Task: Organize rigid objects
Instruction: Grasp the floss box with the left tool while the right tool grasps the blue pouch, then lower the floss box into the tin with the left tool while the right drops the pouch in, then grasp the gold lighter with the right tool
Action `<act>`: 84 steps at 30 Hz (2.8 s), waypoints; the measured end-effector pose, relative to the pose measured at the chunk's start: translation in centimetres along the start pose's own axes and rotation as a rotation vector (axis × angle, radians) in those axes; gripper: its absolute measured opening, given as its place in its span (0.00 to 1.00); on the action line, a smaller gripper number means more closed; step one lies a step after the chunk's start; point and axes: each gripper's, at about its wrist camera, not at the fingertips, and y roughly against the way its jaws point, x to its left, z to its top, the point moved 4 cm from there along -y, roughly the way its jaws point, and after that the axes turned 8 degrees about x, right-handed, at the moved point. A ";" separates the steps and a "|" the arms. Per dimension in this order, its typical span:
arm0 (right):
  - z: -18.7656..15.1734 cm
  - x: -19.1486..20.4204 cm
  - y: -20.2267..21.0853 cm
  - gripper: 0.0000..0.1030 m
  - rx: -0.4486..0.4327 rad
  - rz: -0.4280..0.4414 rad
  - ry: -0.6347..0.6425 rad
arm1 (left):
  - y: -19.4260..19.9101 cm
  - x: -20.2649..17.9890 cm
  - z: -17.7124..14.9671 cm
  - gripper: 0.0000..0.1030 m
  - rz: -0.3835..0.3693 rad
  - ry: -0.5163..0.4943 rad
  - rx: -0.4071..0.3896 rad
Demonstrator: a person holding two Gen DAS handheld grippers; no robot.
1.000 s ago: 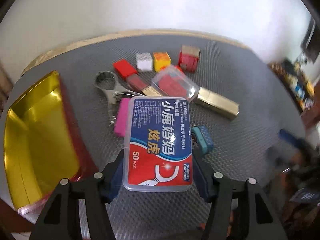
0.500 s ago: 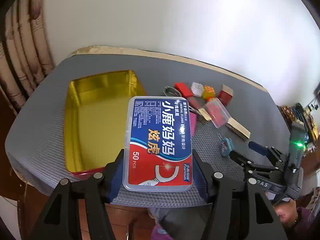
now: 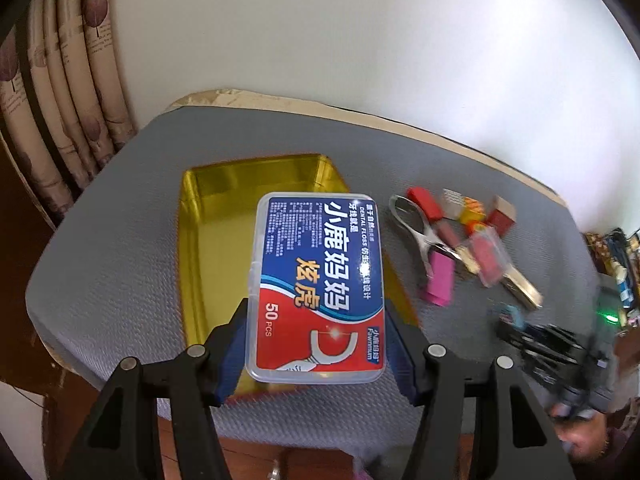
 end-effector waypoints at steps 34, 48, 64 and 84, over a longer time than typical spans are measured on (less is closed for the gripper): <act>9.0 12.2 4.7 0.19 -0.073 0.289 0.155 | -1.4 7.0 2.9 0.61 0.189 0.223 0.025; 16.4 21.9 -7.7 0.19 0.113 0.225 0.241 | 2.0 9.0 -5.3 0.63 0.250 0.377 -0.071; 12.1 17.4 -1.0 0.62 -0.092 0.303 0.240 | 1.4 8.1 -5.5 0.63 0.265 0.341 -0.065; 2.1 -4.1 0.2 0.46 0.138 -0.056 0.349 | 1.6 -6.0 -4.9 0.63 0.040 -0.047 -0.051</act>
